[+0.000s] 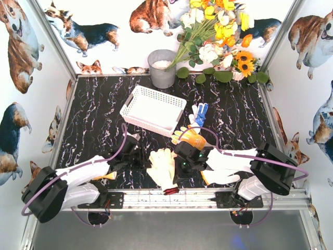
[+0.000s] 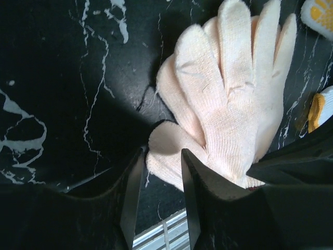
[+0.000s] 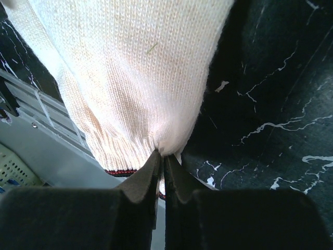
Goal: Put the gloves into the storage basket
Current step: Pair the glove with the glove.
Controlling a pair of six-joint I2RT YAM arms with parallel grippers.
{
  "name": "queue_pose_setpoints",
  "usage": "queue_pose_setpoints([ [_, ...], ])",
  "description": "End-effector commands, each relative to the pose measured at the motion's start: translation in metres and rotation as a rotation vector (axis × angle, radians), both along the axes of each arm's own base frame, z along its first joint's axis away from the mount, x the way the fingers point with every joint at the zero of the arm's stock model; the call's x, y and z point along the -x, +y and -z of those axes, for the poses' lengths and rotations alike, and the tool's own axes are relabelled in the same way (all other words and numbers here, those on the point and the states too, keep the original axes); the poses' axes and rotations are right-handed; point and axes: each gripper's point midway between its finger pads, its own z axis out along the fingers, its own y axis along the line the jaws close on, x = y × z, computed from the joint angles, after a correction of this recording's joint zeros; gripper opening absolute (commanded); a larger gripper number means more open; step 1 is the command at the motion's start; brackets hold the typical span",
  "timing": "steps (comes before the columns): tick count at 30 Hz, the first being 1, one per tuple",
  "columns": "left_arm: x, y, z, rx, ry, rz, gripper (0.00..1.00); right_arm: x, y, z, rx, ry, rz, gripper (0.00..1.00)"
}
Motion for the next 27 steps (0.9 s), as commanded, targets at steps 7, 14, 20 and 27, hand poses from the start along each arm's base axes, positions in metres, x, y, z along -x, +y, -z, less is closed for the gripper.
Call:
queue_pose_setpoints([
  [7, -0.008, -0.005, -0.003, -0.009, -0.018, 0.039, 0.24, -0.007, 0.012, -0.009, -0.030, -0.035, -0.016, 0.00],
  [14, -0.007, -0.004, -0.002, -0.013, -0.016, 0.034, 0.16, -0.007, 0.014, -0.008, -0.030, -0.030, -0.024, 0.00],
  [20, -0.008, -0.003, -0.002, -0.018, -0.016, 0.032, 0.02, -0.007, 0.013, -0.008, -0.029, -0.032, -0.025, 0.00],
  [27, -0.008, 0.006, -0.013, -0.020, -0.059, -0.017, 0.00, -0.007, 0.013, -0.009, -0.030, -0.034, -0.022, 0.00],
])
